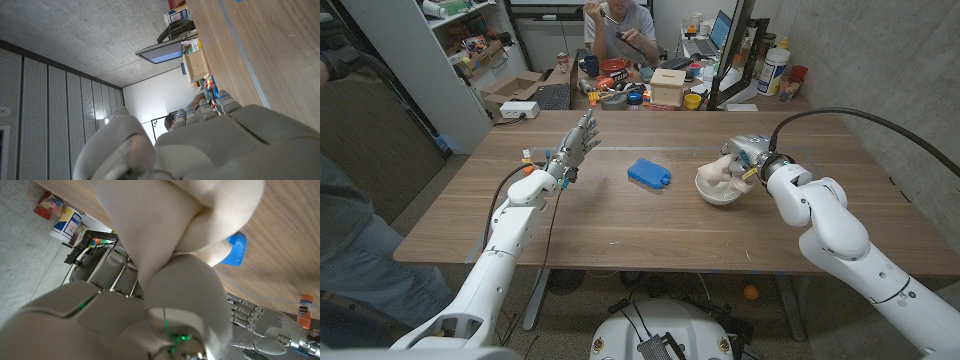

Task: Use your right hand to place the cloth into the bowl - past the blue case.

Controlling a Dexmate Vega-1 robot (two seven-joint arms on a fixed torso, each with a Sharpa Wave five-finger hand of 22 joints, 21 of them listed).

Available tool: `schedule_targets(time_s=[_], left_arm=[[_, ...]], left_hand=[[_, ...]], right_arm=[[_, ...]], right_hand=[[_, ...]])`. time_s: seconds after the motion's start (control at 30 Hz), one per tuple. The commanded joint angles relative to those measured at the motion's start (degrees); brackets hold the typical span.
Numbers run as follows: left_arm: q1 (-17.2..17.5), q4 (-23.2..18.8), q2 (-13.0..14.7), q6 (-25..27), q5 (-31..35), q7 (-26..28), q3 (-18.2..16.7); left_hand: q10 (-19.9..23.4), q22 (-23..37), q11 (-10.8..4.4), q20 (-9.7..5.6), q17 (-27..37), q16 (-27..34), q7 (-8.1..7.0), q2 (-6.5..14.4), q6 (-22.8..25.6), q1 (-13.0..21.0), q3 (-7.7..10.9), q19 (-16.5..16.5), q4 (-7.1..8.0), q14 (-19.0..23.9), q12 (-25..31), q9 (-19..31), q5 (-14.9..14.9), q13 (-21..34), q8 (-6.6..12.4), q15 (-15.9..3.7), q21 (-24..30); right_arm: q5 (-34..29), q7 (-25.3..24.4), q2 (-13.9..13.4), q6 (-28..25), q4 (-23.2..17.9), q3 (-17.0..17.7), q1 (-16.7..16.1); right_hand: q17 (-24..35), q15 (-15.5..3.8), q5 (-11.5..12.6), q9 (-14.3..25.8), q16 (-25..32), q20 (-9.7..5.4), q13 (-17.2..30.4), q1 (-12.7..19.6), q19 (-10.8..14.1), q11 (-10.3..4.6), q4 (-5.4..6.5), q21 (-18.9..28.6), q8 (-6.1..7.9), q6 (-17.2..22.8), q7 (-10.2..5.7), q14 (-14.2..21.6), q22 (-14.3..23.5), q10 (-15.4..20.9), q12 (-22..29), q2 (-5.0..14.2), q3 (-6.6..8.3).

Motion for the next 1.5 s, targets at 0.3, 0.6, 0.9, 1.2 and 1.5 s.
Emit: schedule_targets(time_s=[0.3, 0.6, 0.9, 1.2, 1.5], left_arm=[[-0.1, 0.7, 0.0, 0.0, -0.2, -0.4, 0.2], [-0.2, 1.1, 0.0, -0.7, -0.4, -0.9, 0.0], [-0.2, 1.1, 0.2, -1.2, -0.4, -1.5, 0.2], [-0.5, 1.0, 0.4, -1.1, -0.2, -1.9, 0.6], [-0.8, 1.0, 0.2, -1.0, -0.2, -2.3, 1.1]], left_hand=[[-0.2, 0.2, 0.23, 0.22, 0.2, 0.0, -0.22, 0.5, 0.1, 0.3, -0.60, 0.1, 0.12, -0.2, 0.1, 0.2, 0.0, 0.3, 0.02, 0.08, -0.2], [-0.2, 0.2, 0.22, 0.26, 0.2, 0.0, -0.20, 0.6, 0.2, 0.4, -0.69, 0.1, 0.12, -0.2, 0.1, 0.2, -0.1, 0.3, 0.01, 0.06, -0.2], [-0.2, 0.2, 0.13, 0.21, 0.2, 0.0, -0.26, 0.6, 0.3, 0.4, -0.81, 0.1, 0.12, -0.2, 0.1, 0.2, -0.1, 0.3, 0.05, 0.07, -0.3], [-0.2, 0.2, 0.16, 0.25, 0.2, 0.0, -0.21, 0.7, 0.4, 0.5, -0.96, 0.1, 0.12, -0.2, 0.1, 0.2, -0.1, 0.3, 0.05, 0.07, -0.3], [-0.1, 0.2, 0.08, 0.23, 0.2, 0.0, -0.10, 0.7, 0.6, 0.5, -1.07, 0.1, 0.12, -0.1, 0.1, 0.2, -0.2, 0.3, 0.14, 0.04, -0.3]], right_arm=[[-3.2, 3.6, 5.0, 3.7, 6.6, -5.9, 6.5], [-2.6, 4.7, 6.5, 4.1, 10.1, -7.4, 8.1], [0.6, 3.7, 6.0, 4.7, 12.3, -6.8, 7.9], [4.1, 1.1, 4.7, 5.2, 13.7, -5.6, 7.0], [5.6, -0.5, 3.8, 4.9, 13.8, -5.2, 6.7]], right_hand=[[0.3, -6.42, -0.1, 0.1, -0.3, -4.89, -0.1, 0.2, -0.7, -2.49, 0.00, 1.3, -0.05, 1.1, 0.54, 1.2, 0.2, 3.8, -0.1, 0.08, -0.28], [0.3, -6.61, -0.1, -0.1, -0.4, -4.90, -0.2, 0.1, -0.8, -2.41, 0.01, 1.8, -0.13, 1.1, 0.56, 1.6, 0.2, 4.2, -0.3, 0.06, -0.32], [0.4, -6.63, -0.1, -0.2, -0.5, -4.90, -0.3, 0.1, -0.9, -2.46, 0.06, 2.4, -0.25, 1.2, 0.24, 2.1, 0.2, 4.9, -0.4, 0.00, -0.41], [0.0, -6.51, -0.2, -0.5, -0.9, -4.88, -1.2, -0.6, -1.2, -2.71, 0.46, 3.1, -0.51, 1.1, -0.40, 2.9, 0.1, 5.9, -1.1, -0.07, -0.67], [-1.2, -5.62, -0.4, -1.0, -2.8, -4.90, -1.7, -2.6, -2.3, -2.27, 1.76, 3.8, -1.98, -1.2, -1.94, 2.1, -0.2, 4.3, -2.6, 0.30, -1.14]])
